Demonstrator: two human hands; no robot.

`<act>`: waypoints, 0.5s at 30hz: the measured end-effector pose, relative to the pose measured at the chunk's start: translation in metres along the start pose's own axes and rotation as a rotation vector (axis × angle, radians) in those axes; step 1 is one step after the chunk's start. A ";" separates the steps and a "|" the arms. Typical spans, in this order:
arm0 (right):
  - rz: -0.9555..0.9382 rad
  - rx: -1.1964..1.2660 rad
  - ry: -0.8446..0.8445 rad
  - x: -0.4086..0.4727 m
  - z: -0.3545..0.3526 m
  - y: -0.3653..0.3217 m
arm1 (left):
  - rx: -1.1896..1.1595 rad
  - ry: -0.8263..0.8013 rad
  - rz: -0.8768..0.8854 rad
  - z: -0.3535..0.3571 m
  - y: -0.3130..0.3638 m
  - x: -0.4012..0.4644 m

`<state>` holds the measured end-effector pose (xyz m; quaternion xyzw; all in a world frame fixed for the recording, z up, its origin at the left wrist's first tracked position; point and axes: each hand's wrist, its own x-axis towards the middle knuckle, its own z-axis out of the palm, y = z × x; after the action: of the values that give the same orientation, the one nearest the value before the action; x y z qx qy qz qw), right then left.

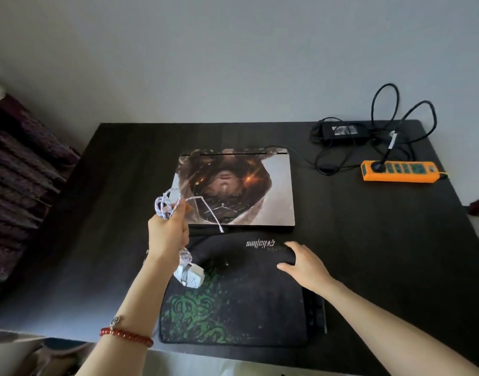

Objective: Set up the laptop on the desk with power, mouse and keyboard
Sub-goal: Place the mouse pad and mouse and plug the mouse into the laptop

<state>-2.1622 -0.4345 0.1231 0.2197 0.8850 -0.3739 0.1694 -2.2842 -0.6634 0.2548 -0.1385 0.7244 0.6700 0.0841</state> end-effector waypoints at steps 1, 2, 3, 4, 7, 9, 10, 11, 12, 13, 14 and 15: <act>0.036 0.128 0.015 -0.001 0.001 -0.002 | -0.023 -0.035 -0.008 0.002 0.001 0.000; 0.070 0.247 0.048 -0.003 0.001 -0.005 | -0.053 -0.074 -0.016 0.002 0.003 0.000; 0.092 0.343 0.081 -0.005 0.000 -0.007 | -0.086 -0.120 -0.029 0.003 0.004 0.001; 0.072 0.392 0.106 -0.008 -0.002 -0.010 | -0.113 -0.155 -0.042 0.002 0.006 0.001; -0.092 0.409 0.169 -0.021 -0.018 -0.024 | -0.150 -0.231 -0.072 -0.002 0.011 0.005; -0.112 0.430 0.234 -0.025 -0.041 -0.028 | -0.177 -0.290 -0.107 0.000 0.015 0.006; -0.081 0.423 0.275 -0.025 -0.055 -0.024 | -0.187 -0.324 -0.118 0.003 0.018 0.005; -0.037 0.393 0.313 -0.026 -0.070 -0.018 | -0.190 -0.365 -0.122 0.009 0.021 0.004; 0.012 0.343 0.353 -0.028 -0.085 -0.008 | -0.188 -0.409 -0.120 0.017 0.024 0.002; 0.065 0.273 0.395 -0.030 -0.100 0.004 | -0.186 -0.454 -0.118 0.027 0.027 0.001; 0.122 0.190 0.428 -0.033 -0.111 0.018 | -0.183 -0.488 -0.121 0.038 0.030 -0.002; 0.190 0.114 0.461 -0.037 -0.119 0.032 | -0.184 -0.515 -0.129 0.049 0.031 -0.005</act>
<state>-2.1307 -0.3366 0.2010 0.3908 0.8530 -0.3457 -0.0152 -2.2927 -0.6122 0.2816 -0.0169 0.6050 0.7394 0.2950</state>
